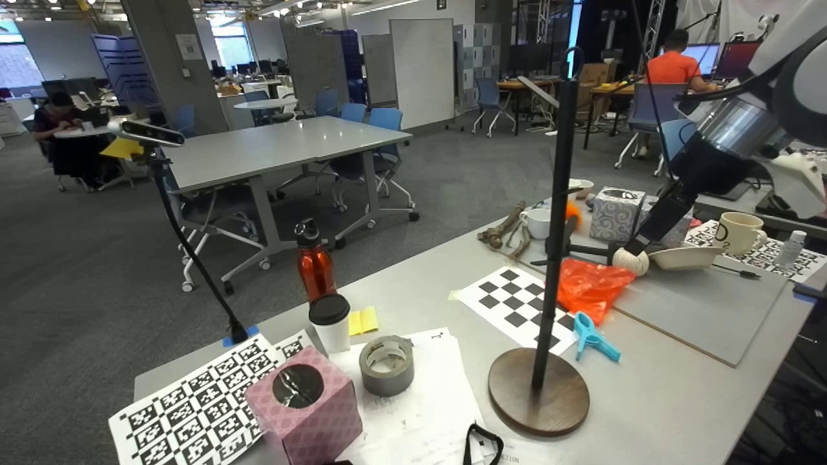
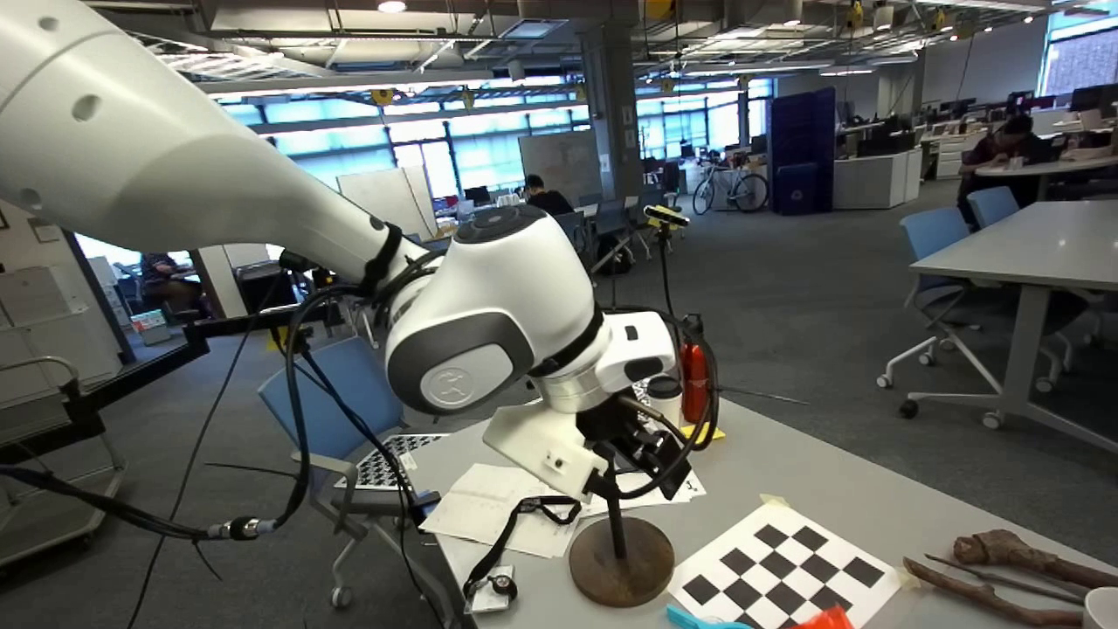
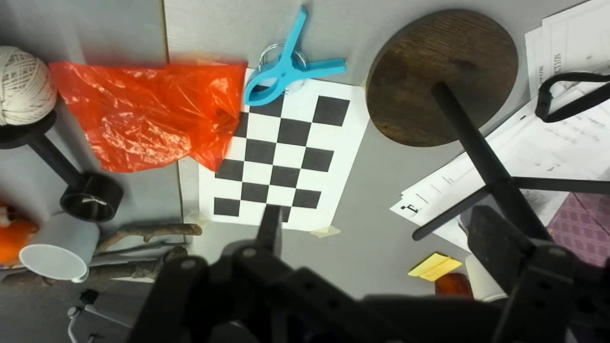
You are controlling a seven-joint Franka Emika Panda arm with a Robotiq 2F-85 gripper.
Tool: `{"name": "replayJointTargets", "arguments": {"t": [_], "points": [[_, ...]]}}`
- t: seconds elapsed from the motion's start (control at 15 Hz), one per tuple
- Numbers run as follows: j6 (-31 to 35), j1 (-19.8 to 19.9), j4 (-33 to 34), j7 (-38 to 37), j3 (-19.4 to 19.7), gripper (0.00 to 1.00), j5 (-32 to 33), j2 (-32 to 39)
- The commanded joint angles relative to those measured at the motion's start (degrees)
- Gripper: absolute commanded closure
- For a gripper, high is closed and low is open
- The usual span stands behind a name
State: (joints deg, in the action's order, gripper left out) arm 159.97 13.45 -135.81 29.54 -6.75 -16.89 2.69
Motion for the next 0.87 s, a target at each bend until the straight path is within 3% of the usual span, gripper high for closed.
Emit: {"name": "replayJointTargets", "arguments": {"t": [0.0, 0.13, 0.2, 0.33, 0.8], "points": [[0.6, -4.6, -4.8, -1.7, 3.3, 0.00, 0.0, -7.0], [0.2, -6.7, -6.0, -1.6, 4.7, 0.00, -0.7, -9.4], [0.0, -7.2, -3.0, -1.4, 5.8, 0.00, 0.6, -5.5], [0.0, -8.4, -4.2, -1.7, 6.7, 0.00, 0.7, -7.3], [0.0, -8.7, -5.0, -1.8, 7.0, 0.00, 0.8, -8.1]]}}
